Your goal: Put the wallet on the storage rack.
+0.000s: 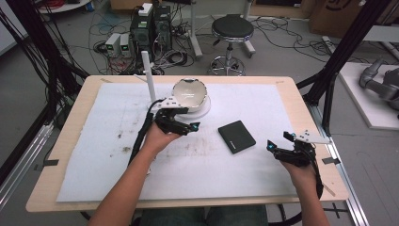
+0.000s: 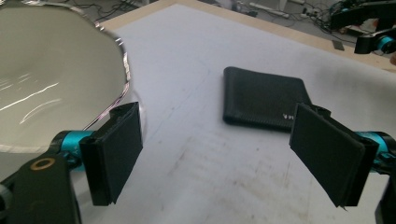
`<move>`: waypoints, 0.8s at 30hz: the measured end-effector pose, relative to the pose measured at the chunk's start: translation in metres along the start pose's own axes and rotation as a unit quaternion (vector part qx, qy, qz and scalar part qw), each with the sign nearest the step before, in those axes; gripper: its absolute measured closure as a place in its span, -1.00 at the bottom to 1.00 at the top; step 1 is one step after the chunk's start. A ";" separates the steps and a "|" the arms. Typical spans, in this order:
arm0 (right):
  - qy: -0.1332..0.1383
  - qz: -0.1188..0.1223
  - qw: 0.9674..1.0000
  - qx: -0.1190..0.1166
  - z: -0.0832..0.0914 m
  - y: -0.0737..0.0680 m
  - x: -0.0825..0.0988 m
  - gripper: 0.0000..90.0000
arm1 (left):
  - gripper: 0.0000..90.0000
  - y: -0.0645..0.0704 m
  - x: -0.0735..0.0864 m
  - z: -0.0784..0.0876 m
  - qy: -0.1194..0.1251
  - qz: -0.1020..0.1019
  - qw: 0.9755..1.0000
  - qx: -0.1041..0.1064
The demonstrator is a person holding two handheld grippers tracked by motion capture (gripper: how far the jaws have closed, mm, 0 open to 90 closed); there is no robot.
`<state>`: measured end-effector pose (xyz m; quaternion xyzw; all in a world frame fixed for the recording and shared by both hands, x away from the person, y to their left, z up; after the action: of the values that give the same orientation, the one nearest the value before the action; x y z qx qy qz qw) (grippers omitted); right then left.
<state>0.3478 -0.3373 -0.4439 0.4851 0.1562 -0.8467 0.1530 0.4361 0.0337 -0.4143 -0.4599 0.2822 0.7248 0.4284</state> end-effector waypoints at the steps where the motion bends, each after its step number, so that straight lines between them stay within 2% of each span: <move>1: -0.001 -0.001 1.000 0.000 0.000 0.000 0.001 -0.56 | -0.62 0.001 -0.003 -0.006 -0.005 -0.002 1.000 0.006; 10: -0.004 0.000 1.000 0.001 0.001 0.003 0.003 -0.56 | -0.62 0.006 -0.024 -0.054 -0.038 -0.013 0.998 0.041; 11: -0.004 0.000 1.000 0.001 0.001 0.003 0.003 -0.56 | -0.62 0.006 -0.024 -0.054 -0.038 -0.013 0.998 0.041; 12: -0.005 -0.002 1.000 -0.001 0.001 0.003 0.003 -0.56 | -0.62 0.009 -0.026 -0.066 -0.044 -0.014 0.998 0.050; 13: -0.005 -0.002 1.000 -0.001 0.001 0.003 0.003 -0.56 | -0.62 0.009 -0.026 -0.066 -0.044 -0.014 0.998 0.050; 14: -0.006 -0.001 1.000 -0.001 0.000 0.003 0.003 -0.56 | -0.62 0.012 -0.027 -0.078 -0.052 -0.016 0.997 0.056; 17: -0.006 0.000 1.000 -0.001 -0.001 0.003 0.004 -0.56 | -0.62 0.014 -0.026 -0.093 -0.061 -0.010 0.996 0.064; 20: -0.007 0.000 1.000 0.000 -0.001 0.003 0.004 -0.56 | -0.62 0.016 -0.024 -0.108 -0.081 -0.017 0.994 0.073; 23: -0.006 0.000 1.000 -0.002 -0.001 0.004 0.004 -0.56 | -0.62 0.017 -0.024 -0.116 -0.085 -0.016 0.993 0.078; 24: -0.007 -0.002 1.000 -0.001 0.000 0.004 0.004 -0.56 | -0.62 0.019 -0.025 -0.125 -0.082 -0.007 0.993 0.083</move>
<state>0.3480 -0.3415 -0.4482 0.4788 0.1570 -0.8501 0.1530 0.4780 -0.0844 -0.4436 -0.3643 0.3020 0.7311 0.4916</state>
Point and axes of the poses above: each handheld gripper's, and its own axes: z roughly backward along the jaws, x roughly out of its underside, y roughly to its right, the point moved 5 cm from there along -z, roughly forward along the jaws, and after that the axes turned 6 degrees about -z, right-handed, at the moved point
